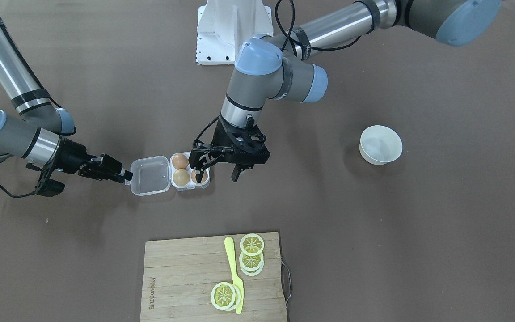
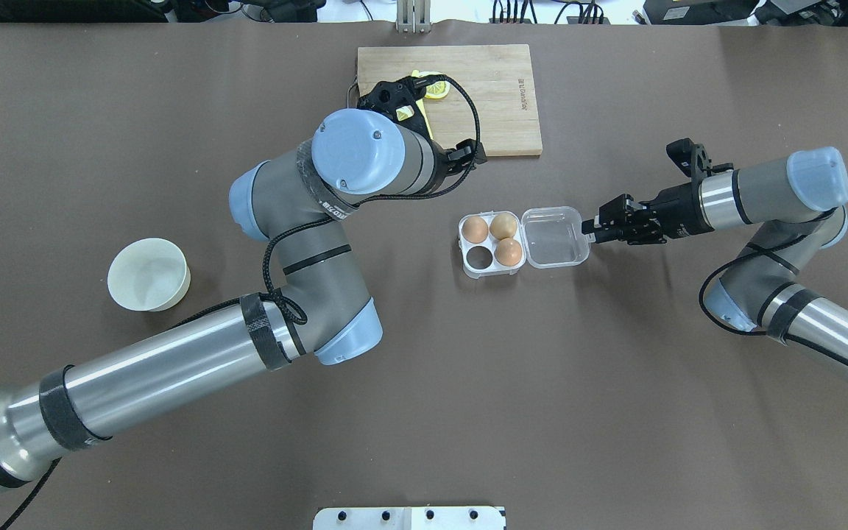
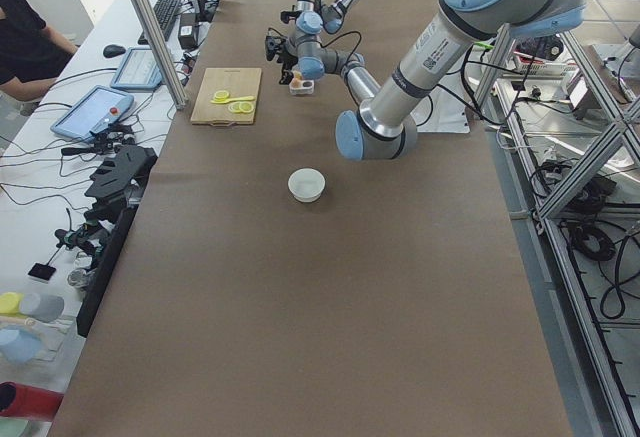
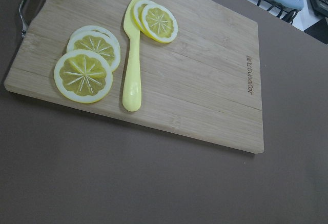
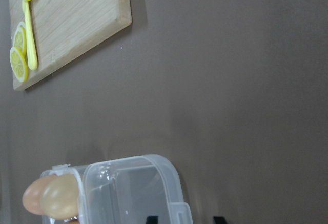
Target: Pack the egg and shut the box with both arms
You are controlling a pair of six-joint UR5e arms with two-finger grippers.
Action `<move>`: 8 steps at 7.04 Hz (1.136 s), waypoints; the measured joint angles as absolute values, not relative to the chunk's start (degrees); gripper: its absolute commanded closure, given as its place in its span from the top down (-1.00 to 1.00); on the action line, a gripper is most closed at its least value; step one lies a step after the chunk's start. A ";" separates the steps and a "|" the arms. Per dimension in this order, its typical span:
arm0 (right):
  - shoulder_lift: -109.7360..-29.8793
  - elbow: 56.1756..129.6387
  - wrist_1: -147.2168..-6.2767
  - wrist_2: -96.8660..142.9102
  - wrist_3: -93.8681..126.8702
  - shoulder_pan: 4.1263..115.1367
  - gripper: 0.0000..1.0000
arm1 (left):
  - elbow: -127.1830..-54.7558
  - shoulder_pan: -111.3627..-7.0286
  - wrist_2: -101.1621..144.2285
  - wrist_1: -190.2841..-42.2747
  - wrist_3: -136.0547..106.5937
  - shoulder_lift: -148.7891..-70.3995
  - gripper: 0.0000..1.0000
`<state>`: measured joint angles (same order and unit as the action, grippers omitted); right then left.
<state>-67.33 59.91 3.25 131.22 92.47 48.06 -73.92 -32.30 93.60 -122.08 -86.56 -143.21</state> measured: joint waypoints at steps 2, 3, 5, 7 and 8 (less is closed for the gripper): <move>-67.26 59.94 3.25 131.22 92.61 48.05 -0.12 | -73.93 -32.33 93.62 -122.08 -86.49 -143.11 0.88; -67.24 59.94 3.25 131.24 92.63 48.06 -0.23 | -73.97 -32.34 93.64 -122.08 -86.51 -143.00 0.88; -67.24 59.94 3.25 131.32 92.64 48.07 -0.31 | -74.00 -32.34 93.67 -122.08 -86.51 -142.89 0.88; -67.24 59.94 3.27 131.34 92.70 48.08 -0.31 | -74.03 -32.34 93.69 -122.08 -86.49 -142.85 0.88; -67.24 59.94 3.29 131.35 92.72 48.08 -0.31 | -74.06 -32.34 93.69 -122.08 -86.49 -142.85 0.88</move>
